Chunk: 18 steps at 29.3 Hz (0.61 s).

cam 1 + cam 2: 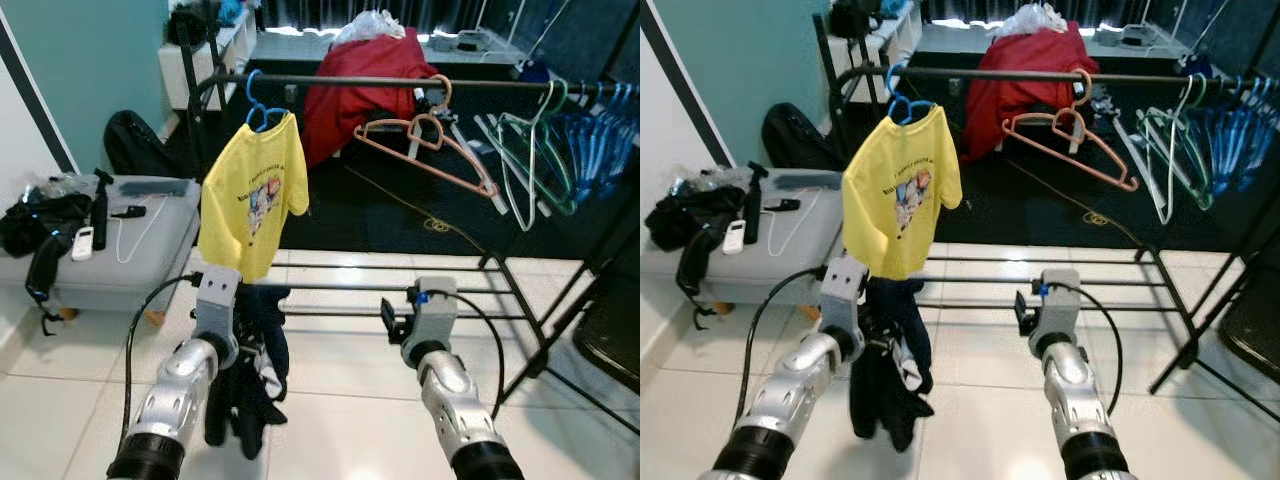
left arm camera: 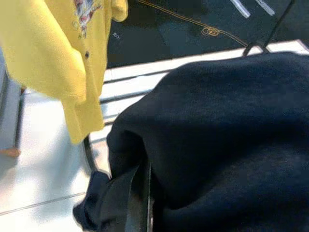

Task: Hang hanger

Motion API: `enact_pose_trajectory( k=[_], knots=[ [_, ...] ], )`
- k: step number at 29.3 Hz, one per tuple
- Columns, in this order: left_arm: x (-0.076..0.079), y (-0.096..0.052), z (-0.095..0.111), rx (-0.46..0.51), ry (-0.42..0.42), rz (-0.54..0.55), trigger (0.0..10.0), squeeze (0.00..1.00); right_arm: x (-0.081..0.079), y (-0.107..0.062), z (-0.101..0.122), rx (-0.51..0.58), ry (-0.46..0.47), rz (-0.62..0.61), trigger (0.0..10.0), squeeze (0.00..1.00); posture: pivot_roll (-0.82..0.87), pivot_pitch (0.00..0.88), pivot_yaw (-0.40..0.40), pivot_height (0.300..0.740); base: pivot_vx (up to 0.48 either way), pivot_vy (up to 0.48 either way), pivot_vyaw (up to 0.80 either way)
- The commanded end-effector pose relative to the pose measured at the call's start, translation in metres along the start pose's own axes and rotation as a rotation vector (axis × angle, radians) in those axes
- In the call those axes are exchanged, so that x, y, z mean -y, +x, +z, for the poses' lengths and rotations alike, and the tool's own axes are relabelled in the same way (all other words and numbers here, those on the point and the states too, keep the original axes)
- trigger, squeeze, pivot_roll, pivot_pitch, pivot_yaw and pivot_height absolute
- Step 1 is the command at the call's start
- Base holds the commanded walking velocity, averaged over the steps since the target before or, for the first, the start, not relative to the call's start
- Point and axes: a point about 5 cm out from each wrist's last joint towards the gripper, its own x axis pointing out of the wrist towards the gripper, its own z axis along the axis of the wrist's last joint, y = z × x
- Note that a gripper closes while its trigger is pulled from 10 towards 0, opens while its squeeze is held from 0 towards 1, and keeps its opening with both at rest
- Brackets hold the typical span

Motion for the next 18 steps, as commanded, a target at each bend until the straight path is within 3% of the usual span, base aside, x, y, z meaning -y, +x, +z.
enact_pose_trajectory(
  k=[1,6,11,18],
  knots=[
    [-0.0004,0.0001,-0.0008,-0.001,0.009,-0.007,10.0,0.00,0.0001,-0.0008,-0.0018,-0.002,0.022,-0.010,10.0,0.00,-0.07,0.084,-0.005,0.740,0.390,0.000,0.00],
    [0.0013,0.0013,-0.0003,-0.001,0.010,-0.014,10.0,0.00,0.0008,-0.0011,-0.0018,-0.002,0.024,-0.017,10.0,0.00,-0.07,0.084,-0.004,0.740,0.392,0.000,0.00],
    [0.0018,0.0024,0.0008,0.001,0.010,-0.018,10.0,0.00,0.0017,-0.0016,-0.0020,-0.003,0.056,-0.025,10.0,0.00,-0.07,0.086,-0.002,0.740,0.394,0.000,-0.74],
    [0.0012,0.0020,0.0009,0.000,0.009,-0.017,10.0,0.00,0.0005,-0.0009,-0.0006,0.002,0.033,-0.012,10.0,0.00,-0.07,0.089,-0.002,0.740,0.394,0.000,0.00]
  ],
)
